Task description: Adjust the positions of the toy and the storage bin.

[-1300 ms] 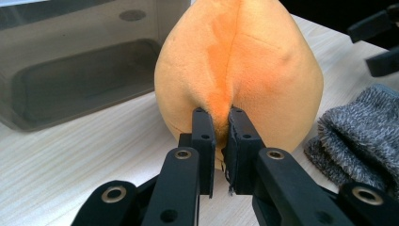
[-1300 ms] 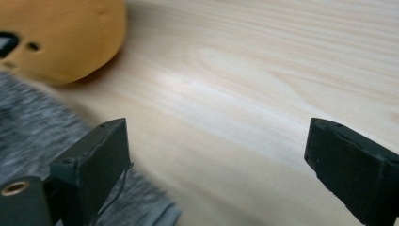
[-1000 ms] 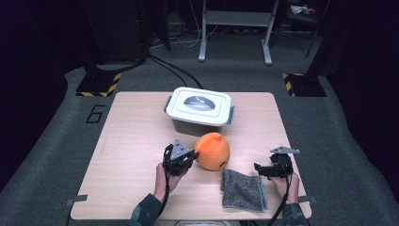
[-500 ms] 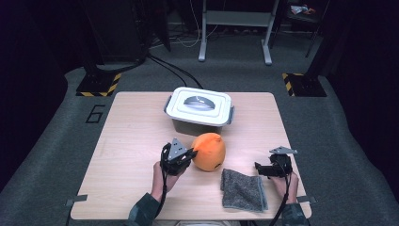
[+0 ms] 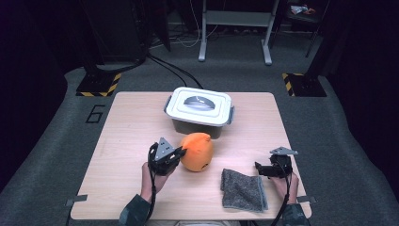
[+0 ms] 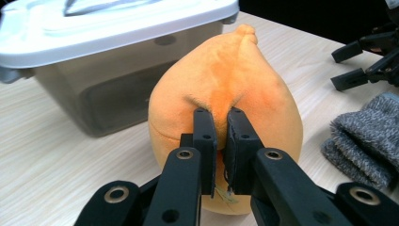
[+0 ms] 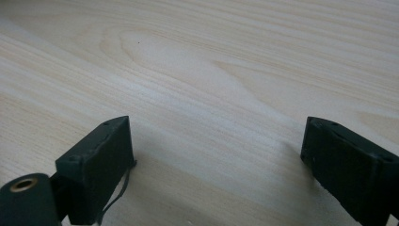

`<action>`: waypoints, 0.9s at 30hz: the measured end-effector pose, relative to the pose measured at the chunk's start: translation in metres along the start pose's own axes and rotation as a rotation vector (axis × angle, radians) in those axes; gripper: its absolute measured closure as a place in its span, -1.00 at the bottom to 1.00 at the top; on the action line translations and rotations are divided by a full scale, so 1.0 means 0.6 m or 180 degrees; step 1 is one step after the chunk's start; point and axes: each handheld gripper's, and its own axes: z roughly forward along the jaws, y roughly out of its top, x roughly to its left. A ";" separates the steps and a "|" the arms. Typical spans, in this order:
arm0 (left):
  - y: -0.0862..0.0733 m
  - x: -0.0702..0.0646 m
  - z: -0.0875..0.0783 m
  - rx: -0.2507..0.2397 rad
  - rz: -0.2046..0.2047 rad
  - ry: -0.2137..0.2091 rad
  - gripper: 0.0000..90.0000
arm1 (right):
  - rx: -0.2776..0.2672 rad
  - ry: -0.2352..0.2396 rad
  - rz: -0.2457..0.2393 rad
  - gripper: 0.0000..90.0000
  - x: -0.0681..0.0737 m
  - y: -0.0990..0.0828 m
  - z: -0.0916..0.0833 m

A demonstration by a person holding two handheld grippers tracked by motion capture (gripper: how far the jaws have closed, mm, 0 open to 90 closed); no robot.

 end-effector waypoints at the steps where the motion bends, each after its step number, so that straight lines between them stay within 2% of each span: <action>1: -0.001 0.003 -0.004 0.0004 -0.0006 0.0007 0.87 | -0.0001 0.0000 0.0000 -0.80 0.000 0.000 0.000; 9: -0.010 0.026 -0.028 0.0036 -0.0036 0.0141 0.87 | -0.0003 -0.0003 0.0001 -0.80 0.000 0.000 0.000; 14: -0.013 0.040 -0.044 0.0019 -0.0093 0.0213 0.87 | -0.0007 -0.0005 0.0003 -0.80 0.001 0.000 0.000; 21: -0.019 0.060 -0.072 -0.0002 -0.0107 0.0369 0.87 | -0.0005 -0.0009 0.0004 -0.80 0.001 0.000 0.000; 27: -0.031 0.077 -0.096 -0.0034 -0.0204 0.0502 0.87 | -0.0005 -0.0009 0.0003 -0.80 0.001 0.000 0.000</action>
